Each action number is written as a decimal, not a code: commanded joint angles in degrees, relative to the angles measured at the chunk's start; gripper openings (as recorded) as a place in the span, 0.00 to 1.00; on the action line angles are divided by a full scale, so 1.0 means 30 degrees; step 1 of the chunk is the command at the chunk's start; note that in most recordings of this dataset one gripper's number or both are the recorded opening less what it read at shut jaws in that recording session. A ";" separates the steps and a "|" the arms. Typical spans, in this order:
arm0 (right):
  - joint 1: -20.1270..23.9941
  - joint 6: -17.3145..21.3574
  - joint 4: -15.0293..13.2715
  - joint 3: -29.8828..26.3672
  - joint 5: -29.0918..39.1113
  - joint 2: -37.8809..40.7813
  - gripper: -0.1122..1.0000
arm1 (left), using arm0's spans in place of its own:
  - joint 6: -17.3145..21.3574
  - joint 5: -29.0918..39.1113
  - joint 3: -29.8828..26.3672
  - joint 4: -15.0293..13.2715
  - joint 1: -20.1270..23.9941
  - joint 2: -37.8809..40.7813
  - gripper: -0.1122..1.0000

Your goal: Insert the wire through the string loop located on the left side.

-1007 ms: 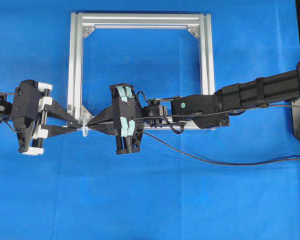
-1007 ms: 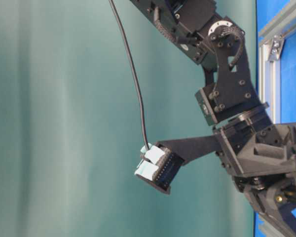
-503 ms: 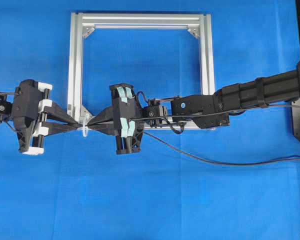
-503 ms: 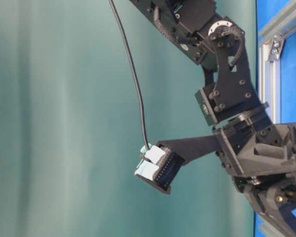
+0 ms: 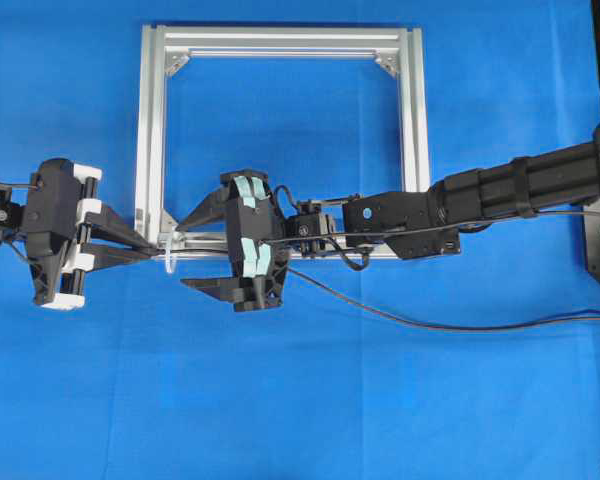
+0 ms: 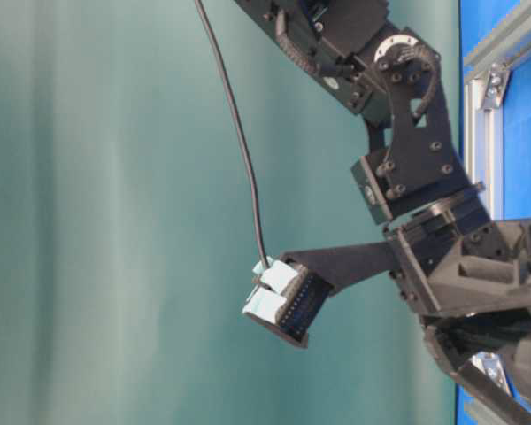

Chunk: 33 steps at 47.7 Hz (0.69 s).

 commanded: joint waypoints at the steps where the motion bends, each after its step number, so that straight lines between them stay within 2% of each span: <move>1: 0.0029 0.0029 0.0059 -0.0029 -0.0059 -0.1025 0.94 | 0.0059 0.0498 0.0000 0.0059 0.0000 -0.0732 0.18; 9: 0.0088 0.0029 0.0088 0.0117 -0.0029 -0.1143 0.94 | -0.0146 0.3281 0.0352 0.0059 0.0029 -0.2490 0.18; 21: 0.0146 0.0029 0.0117 0.0117 0.0000 -0.1172 0.94 | -0.0850 0.8730 0.0820 0.0059 0.0000 -0.6211 0.18; 33: 0.0264 0.0029 0.0146 0.0146 -0.0029 -0.1172 0.94 | -0.2021 1.0430 0.1377 0.0059 0.0000 -1.0576 0.18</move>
